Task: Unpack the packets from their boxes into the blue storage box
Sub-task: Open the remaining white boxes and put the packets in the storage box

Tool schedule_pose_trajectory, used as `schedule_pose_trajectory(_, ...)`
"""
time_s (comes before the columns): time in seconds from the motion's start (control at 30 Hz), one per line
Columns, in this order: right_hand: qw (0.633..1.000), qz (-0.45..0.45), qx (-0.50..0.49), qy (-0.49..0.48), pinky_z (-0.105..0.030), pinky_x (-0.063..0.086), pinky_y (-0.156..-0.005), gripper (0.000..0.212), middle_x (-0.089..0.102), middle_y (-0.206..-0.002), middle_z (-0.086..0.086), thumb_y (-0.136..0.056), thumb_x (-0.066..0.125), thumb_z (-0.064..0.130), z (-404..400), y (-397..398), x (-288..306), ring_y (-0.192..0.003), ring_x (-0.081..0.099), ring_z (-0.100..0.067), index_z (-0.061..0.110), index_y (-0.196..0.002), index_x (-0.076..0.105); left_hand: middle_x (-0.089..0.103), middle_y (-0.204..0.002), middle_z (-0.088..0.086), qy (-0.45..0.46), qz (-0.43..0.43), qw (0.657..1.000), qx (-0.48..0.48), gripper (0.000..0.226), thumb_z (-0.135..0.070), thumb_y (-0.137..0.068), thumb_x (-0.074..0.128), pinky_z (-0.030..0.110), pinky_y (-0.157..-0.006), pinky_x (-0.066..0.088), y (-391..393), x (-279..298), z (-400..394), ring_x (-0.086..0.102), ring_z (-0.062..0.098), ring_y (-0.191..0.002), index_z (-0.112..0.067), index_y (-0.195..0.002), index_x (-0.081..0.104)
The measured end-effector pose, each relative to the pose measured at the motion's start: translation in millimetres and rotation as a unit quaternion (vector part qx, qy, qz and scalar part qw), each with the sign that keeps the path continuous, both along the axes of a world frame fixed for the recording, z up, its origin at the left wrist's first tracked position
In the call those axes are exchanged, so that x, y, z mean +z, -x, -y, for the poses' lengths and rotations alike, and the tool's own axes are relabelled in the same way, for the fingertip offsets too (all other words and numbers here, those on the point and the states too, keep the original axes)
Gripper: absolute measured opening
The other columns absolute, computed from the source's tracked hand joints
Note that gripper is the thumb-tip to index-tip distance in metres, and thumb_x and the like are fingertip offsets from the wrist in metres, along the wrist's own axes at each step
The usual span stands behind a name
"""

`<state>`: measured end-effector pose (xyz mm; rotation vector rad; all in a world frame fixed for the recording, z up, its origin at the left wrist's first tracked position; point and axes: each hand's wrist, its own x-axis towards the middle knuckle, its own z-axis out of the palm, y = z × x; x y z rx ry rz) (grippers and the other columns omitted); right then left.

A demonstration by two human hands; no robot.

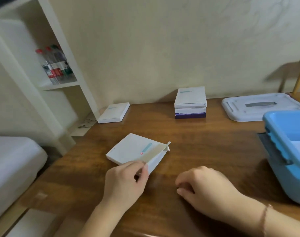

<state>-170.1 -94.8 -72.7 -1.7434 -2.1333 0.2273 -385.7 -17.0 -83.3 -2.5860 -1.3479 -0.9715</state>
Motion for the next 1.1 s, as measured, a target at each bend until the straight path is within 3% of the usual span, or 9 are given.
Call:
schedule_pose_trajectory(0.17,0.988,0.007,0.024,-0.151,-0.031,0.052,-0.056,0.017,0.064,-0.091,0.01,-0.093,0.058,0.032,-23.6,19.3,0.7,-0.074,0.065,-0.02,0.033,-0.106,0.069,0.075,-0.079,-0.003,0.04,0.203,0.975,0.081,0.039,-0.045,-0.091,0.053,0.006,-0.042,0.04,-0.3,2.2,5.3,0.065,0.007,-0.059,-0.017,-0.08,0.077)
schedule_pose_trajectory(0.3,0.972,0.022,0.063,-0.225,-0.031,0.047,-0.039,0.019,0.068,-0.099,0.002,-0.081,0.072,0.012,-37.6,29.5,-2.3,-0.069,0.063,-0.021,0.022,-0.098,0.072,0.066,-0.067,-0.013,0.034,0.234,0.969,0.07,0.028,-0.04,-0.089,0.058,0.007,-0.045,0.043,3.0,3.9,9.2,0.065,0.002,-0.072,-0.022,-0.076,0.073)
schedule_pose_trajectory(0.4,0.962,0.047,0.077,-0.257,-0.029,0.045,-0.038,0.029,0.067,-0.119,0.001,-0.08,0.069,0.01,-42.8,33.7,-6.7,-0.068,0.062,-0.019,0.021,-0.107,0.071,0.065,-0.064,-0.013,0.028,0.245,0.967,0.069,0.028,-0.037,-0.089,0.058,0.008,-0.044,0.043,4.7,5.6,8.7,0.065,0.002,-0.07,-0.019,-0.073,0.072)
schedule_pose_trajectory(0.5,0.955,0.042,0.074,-0.283,-0.029,0.044,-0.038,0.029,0.07,-0.113,0.002,-0.079,0.068,0.01,-41.0,35.1,-6.0,-0.06,0.059,-0.018,0.02,-0.106,0.072,0.064,-0.067,-0.018,0.015,0.275,0.959,0.067,0.027,-0.036,-0.089,0.057,0.008,-0.045,0.046,6.2,13.5,9.3,0.066,-0.001,-0.073,-0.02,-0.072,0.07)
schedule_pose_trajectory(0.6,0.958,0.008,0.065,-0.281,-0.03,0.044,-0.039,0.013,0.072,-0.102,0.008,-0.088,0.063,0.019,-38.8,39.8,2.0,-0.057,0.059,-0.017,0.022,-0.096,0.073,0.063,-0.076,-0.023,0.009,0.285,0.956,0.064,0.023,-0.039,-0.088,0.055,0.009,-0.047,0.049,7.4,21.7,10.1,0.065,-0.008,-0.084,-0.024,-0.077,0.069)
schedule_pose_trajectory(0.7,0.97,-0.021,0.032,-0.241,-0.028,0.043,-0.04,0.023,0.068,-0.081,0.011,-0.097,0.051,0.033,-41.1,46.7,12.9,-0.055,0.059,-0.013,0.026,-0.091,0.072,0.064,-0.075,-0.021,-0.004,0.279,0.959,0.054,0.029,-0.043,-0.089,0.054,0.01,-0.047,0.05,6.7,23.4,11.0,0.064,-0.008,-0.085,-0.021,-0.079,0.071)
schedule_pose_trajectory(0.83,0.977,0.05,0.032,-0.205,-0.022,0.027,-0.035,0.007,0.057,-0.062,0.007,-0.079,0.074,0.018,-45.7,50.1,21.7,-0.039,0.046,-0.017,0.023,-0.076,0.07,0.067,-0.076,-0.014,-0.021,0.271,0.961,0.046,0.036,-0.043,-0.093,0.053,0.006,-0.049,0.047,3.6,21.7,13.1,0.065,-0.006,-0.085,-0.016,-0.082,0.074)
schedule_pose_trajectory(1.0,0.973,0.162,0.083,-0.142,-0.025,0.021,-0.041,0.024,0.056,-0.101,-0.006,-0.094,0.052,0.014,-49.7,59.0,20.3,-0.046,0.036,-0.021,0.015,-0.118,0.056,0.067,-0.079,-0.015,-0.044,0.24,0.969,0.03,0.023,-0.029,-0.091,0.06,0.013,-0.05,0.053,2.1,19.6,13.0,0.067,-0.002,-0.082,-0.014,-0.083,0.076)
schedule_pose_trajectory(1.1,0.967,0.215,0.073,-0.118,-0.027,0.021,-0.041,0.023,0.053,-0.103,-0.01,-0.097,0.045,0.01,-51.1,64.7,21.7,-0.048,0.036,-0.022,0.01,-0.119,0.052,0.066,-0.08,-0.017,-0.049,0.244,0.968,0.029,0.02,-0.027,-0.09,0.061,0.011,-0.05,0.052,1.8,17.1,14.0,0.067,-0.005,-0.082,-0.014,-0.084,0.076)
